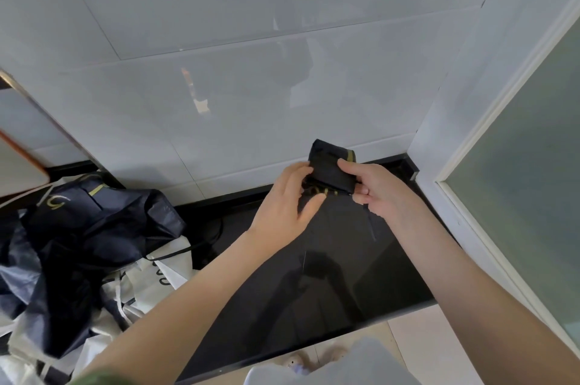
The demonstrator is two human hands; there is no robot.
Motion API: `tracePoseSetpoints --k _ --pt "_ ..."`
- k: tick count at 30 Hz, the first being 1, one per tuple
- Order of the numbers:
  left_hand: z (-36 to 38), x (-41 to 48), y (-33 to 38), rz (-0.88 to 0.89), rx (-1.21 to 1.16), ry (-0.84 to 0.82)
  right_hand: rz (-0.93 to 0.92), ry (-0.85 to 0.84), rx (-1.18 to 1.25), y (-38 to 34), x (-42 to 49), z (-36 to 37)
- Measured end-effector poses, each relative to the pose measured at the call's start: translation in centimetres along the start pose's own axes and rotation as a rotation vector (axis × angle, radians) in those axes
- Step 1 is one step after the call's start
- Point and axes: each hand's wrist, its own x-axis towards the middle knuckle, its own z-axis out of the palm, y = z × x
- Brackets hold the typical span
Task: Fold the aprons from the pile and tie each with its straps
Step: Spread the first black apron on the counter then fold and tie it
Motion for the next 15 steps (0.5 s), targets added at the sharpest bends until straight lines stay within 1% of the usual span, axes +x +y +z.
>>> tracePoseSetpoints --k 1,2,3,5,6,7,9,11,13,15 --pt "-0.2 -0.5 0.3 -0.135 -0.089 0.025 -0.012 0.009 0.01 -0.2 0.0 -0.1" --pt "-0.2 -0.9 0.4 -0.305 -0.162 -0.01 -0.021 0.005 0.025 -0.2 0.1 -0.2" --pt "-0.1 -1.1 0.6 -0.51 -0.277 -0.148 -0.029 -0.005 0.045 -0.2 0.3 -0.3" --pt "0.4 -1.3 0.3 -0.872 -0.675 -0.521 -0.039 -0.044 0.08 0.1 0.9 -0.3" --pt "0.5 -1.1 0.0 -0.969 -0.885 -0.62 -0.04 -0.075 0.088 0.2 1.2 -0.2" --pt "0.7 -1.0 -0.2 -1.023 -1.073 -0.623 -0.039 -0.108 0.088 0.4 1.3 -0.3" --pt "0.8 0.0 -0.3 -1.101 -1.383 -0.446 -0.041 -0.18 0.059 0.5 1.6 -0.1" --pt "0.6 1.5 0.0 -1.116 -1.56 -0.196 -0.037 -0.21 0.015 0.6 1.5 0.1" --pt "0.2 2.9 -0.1 -1.083 -1.608 0.071 -0.027 -0.193 -0.026 0.6 1.5 0.0" --pt "-0.7 3.6 -0.7 -1.066 -1.551 0.309 -0.015 -0.18 -0.062 0.5 1.4 -0.3"
